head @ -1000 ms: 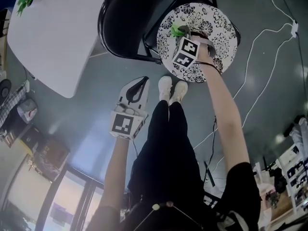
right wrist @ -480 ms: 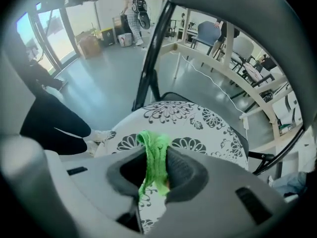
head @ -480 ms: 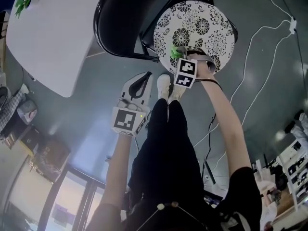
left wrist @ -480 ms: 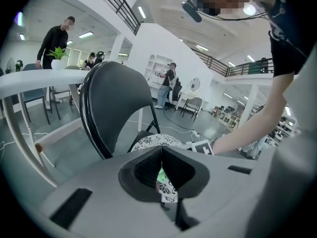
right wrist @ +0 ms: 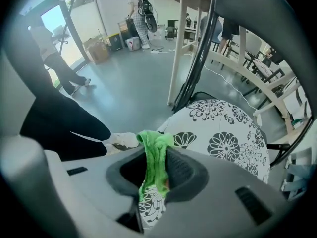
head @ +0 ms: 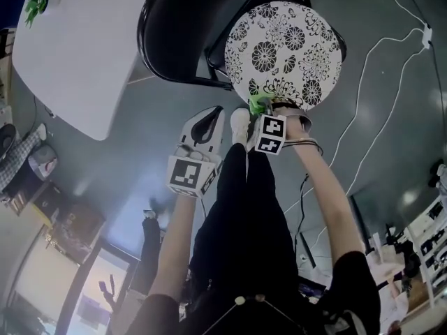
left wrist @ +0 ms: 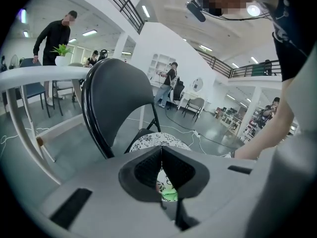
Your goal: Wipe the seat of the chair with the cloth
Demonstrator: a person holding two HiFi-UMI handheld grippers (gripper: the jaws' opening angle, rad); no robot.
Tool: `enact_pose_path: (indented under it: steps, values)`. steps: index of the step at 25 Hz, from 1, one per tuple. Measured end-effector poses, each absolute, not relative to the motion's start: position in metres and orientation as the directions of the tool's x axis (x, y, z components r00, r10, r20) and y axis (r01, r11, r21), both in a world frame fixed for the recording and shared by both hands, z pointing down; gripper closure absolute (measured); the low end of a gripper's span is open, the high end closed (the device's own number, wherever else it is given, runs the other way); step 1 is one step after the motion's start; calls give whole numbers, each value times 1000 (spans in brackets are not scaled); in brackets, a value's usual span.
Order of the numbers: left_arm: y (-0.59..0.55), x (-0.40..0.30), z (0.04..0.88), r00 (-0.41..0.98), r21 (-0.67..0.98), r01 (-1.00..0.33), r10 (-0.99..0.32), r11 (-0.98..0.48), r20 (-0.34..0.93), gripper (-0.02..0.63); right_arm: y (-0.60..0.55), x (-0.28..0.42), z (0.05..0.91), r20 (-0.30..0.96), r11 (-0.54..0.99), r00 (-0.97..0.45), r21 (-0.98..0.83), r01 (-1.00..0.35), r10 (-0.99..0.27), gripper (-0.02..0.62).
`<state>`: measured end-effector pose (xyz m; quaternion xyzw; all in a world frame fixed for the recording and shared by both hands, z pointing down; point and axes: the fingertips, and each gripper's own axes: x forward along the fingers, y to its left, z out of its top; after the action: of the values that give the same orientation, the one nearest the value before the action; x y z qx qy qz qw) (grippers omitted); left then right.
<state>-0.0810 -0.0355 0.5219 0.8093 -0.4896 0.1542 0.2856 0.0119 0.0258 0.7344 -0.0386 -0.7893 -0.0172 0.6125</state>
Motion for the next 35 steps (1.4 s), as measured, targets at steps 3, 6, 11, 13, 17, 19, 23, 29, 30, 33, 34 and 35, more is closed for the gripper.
enact_pose_path:
  steps: [3, 6, 11, 13, 17, 19, 23, 29, 30, 33, 34, 35]
  values:
    - [-34, -77, 523, 479, 314, -877, -698, -362, 532, 600, 22, 12, 728, 966, 998, -257, -4, 68, 21, 505]
    - [-34, -77, 521, 479, 318, -877, -701, -360, 528, 600, 1, 15, 720, 964, 999, -265, 32, 27, -23, 505]
    - [-34, -76, 520, 480, 322, -877, -699, -358, 530, 600, -47, 24, 710, 958, 994, -264, 100, -51, -110, 505]
    - [-34, -77, 520, 480, 322, -877, -698, -357, 532, 600, -70, 29, 709, 957, 988, -250, 128, -89, -147, 505]
    - [-32, -78, 521, 481, 328, -876, -692, -354, 538, 600, -109, 39, 708, 956, 975, -209, 182, -125, -205, 505]
    - [-32, -79, 521, 482, 327, -876, -689, -355, 541, 600, -128, 46, 711, 954, 968, -181, 218, -124, -238, 505]
    - [-32, -81, 520, 481, 326, -876, -687, -355, 545, 600, -167, 69, 717, 955, 955, -104, 262, -141, -278, 505]
    - [-34, -77, 519, 499, 331, -867, -677, -374, 542, 600, -213, 105, 718, 932, 910, -41, 343, -232, -361, 505]
    - [-34, -76, 519, 501, 331, -865, -676, -376, 541, 600, -218, 111, 720, 927, 901, -31, 354, -251, -373, 505]
    - [-33, -76, 518, 505, 331, -863, -672, -382, 542, 600, -222, 128, 726, 926, 888, -7, 361, -284, -378, 505]
    - [-32, -76, 518, 506, 330, -863, -670, -383, 543, 600, -220, 132, 729, 931, 890, -5, 347, -296, -365, 505]
    - [-32, -77, 519, 507, 330, -862, -668, -384, 545, 600, -217, 134, 733, 940, 894, -7, 323, -311, -342, 506]
